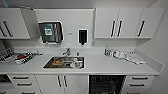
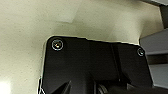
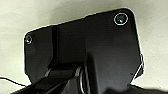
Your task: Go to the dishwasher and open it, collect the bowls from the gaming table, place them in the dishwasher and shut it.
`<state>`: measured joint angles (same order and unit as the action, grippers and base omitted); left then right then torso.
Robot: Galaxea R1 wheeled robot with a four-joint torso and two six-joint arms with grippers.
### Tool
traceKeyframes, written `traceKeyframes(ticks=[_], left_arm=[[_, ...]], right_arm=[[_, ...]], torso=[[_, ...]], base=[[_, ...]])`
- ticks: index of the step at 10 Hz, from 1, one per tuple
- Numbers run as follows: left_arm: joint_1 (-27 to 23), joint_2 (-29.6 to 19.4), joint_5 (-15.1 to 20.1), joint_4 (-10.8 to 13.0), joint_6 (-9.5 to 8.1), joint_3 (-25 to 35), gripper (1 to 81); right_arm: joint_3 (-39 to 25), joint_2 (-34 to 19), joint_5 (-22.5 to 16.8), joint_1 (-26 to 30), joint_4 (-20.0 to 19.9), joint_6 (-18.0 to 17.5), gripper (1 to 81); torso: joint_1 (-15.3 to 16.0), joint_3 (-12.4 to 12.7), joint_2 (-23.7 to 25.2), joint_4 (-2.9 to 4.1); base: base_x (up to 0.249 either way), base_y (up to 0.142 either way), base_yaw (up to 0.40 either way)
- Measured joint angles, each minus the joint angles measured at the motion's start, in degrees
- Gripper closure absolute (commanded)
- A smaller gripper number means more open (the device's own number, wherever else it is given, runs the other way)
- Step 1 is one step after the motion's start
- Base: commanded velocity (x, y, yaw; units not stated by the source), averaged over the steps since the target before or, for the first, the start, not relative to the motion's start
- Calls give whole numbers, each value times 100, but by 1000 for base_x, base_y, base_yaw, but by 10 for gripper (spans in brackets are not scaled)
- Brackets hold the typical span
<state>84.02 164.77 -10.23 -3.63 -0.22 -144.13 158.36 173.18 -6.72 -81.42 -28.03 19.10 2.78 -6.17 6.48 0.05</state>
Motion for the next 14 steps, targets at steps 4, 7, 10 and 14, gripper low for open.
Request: traceKeyframes(ticks=[4, 7, 10, 14], left_arm=[[22, 0, 10, 0, 0, 0, 10], [-17, 20, -10, 0, 0, -85, 10], [2, 130, 1, 0, 0, -372, 10], [-1, 172, 4, 0, 0, -406, 10]], right_arm=[[7, -2, -26, -33, 2, 0, 10], [5, 0, 9, 2, 5, 2, 10], [5, 30, 9, 0, 17, 2, 10], [5, 30, 5, -6, 30, 2, 10]], torso=[[-188, 168, -501, 0], [-201, 168, -547, 0], [-201, 170, -549, 0], [-254, 170, -610, 0]], base=[[0, 0, 0], [0, 0, 0], [0, 0, 0], [0, 0, 0]])
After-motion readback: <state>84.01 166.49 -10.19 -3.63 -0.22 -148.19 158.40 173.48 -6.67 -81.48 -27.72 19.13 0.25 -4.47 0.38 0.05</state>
